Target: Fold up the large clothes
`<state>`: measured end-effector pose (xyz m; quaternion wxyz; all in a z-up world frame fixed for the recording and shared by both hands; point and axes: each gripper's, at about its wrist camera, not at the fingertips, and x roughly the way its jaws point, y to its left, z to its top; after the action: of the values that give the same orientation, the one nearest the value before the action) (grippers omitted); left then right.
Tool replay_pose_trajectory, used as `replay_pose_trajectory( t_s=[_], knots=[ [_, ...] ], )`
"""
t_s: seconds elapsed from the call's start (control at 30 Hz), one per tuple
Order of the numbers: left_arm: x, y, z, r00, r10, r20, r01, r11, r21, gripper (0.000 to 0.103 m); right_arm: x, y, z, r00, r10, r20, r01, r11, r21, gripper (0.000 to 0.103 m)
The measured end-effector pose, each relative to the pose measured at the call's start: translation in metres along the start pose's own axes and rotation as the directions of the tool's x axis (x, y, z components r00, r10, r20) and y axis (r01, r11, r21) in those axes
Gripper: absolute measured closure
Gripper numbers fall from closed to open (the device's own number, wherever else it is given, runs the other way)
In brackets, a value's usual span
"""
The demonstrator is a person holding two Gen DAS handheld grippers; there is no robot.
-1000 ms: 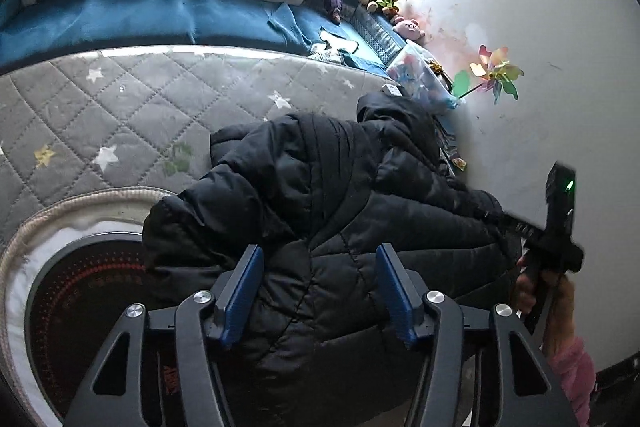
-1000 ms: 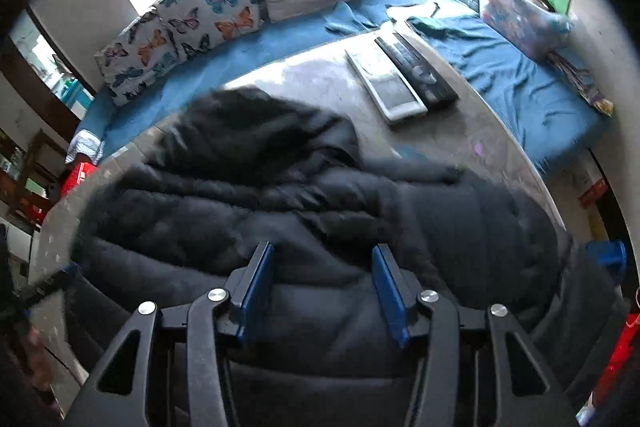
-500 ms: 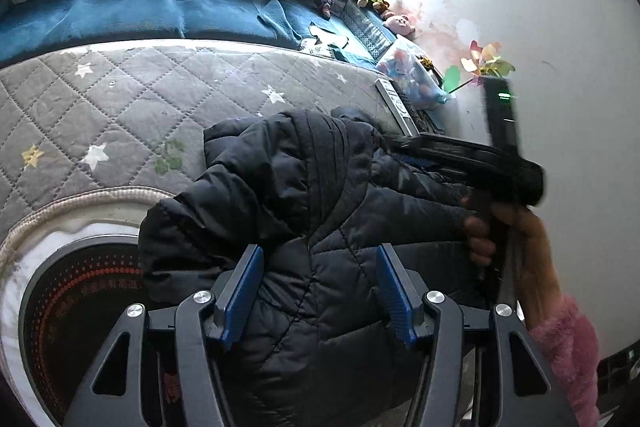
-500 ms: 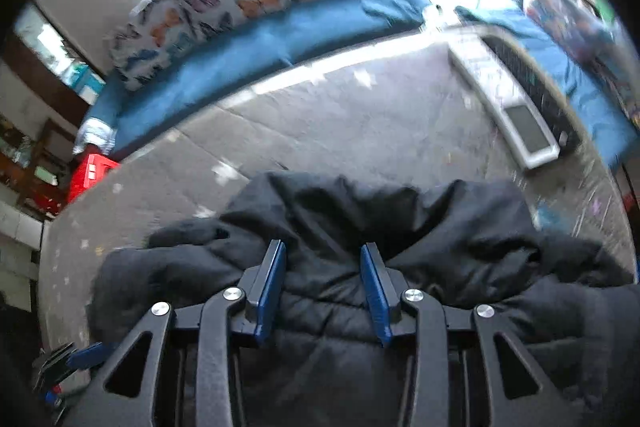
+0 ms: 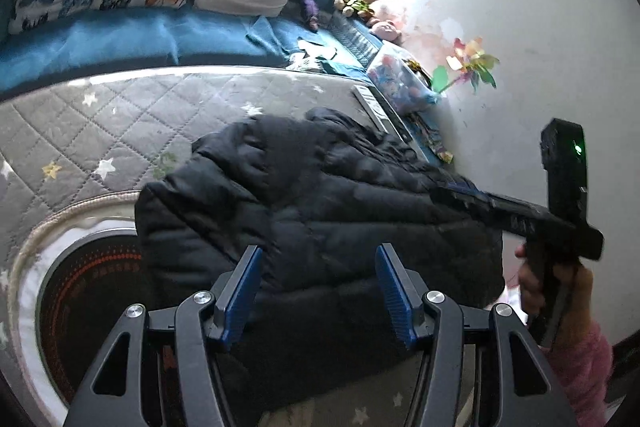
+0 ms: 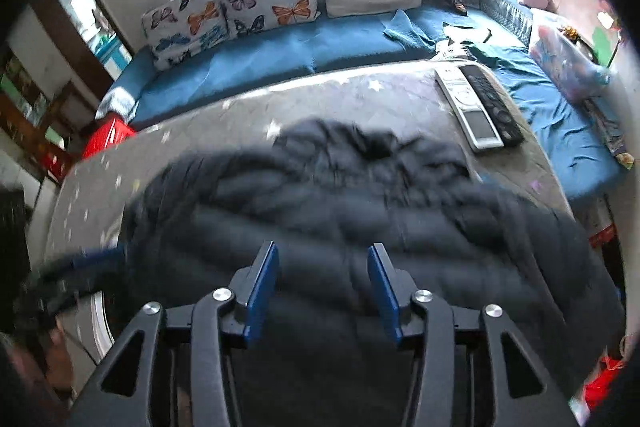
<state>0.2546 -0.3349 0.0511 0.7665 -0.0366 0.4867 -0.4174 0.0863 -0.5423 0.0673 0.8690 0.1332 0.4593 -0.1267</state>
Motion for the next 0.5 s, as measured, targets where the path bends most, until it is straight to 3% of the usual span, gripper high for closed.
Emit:
replay_pose_trajectory(
  t_s=[0.2, 0.37, 0.5],
  knots=[
    [0.007, -0.042, -0.037, 0.996, 0.068, -0.059, -0.062, 0.994, 0.093, 0.042, -0.021, 0.004, -0.056, 0.997, -0.072, -0.019, 0.071, 0.996, -0.062, 0.052],
    [0.026, -0.043, -0.06, 0.991, 0.105, -0.088, -0.096, 0.99, 0.102, 0.042, -0.003, -0.005, -0.084, 0.985, -0.173, -0.019, 0.171, 0.983, -0.07, 0.051],
    [0.035, -0.035, -0.063, 0.99, 0.097, -0.105, -0.091, 0.994, 0.068, 0.042, 0.007, -0.007, -0.089, 0.983, -0.183, 0.005, 0.183, 0.981, -0.065, 0.05]
  ],
)
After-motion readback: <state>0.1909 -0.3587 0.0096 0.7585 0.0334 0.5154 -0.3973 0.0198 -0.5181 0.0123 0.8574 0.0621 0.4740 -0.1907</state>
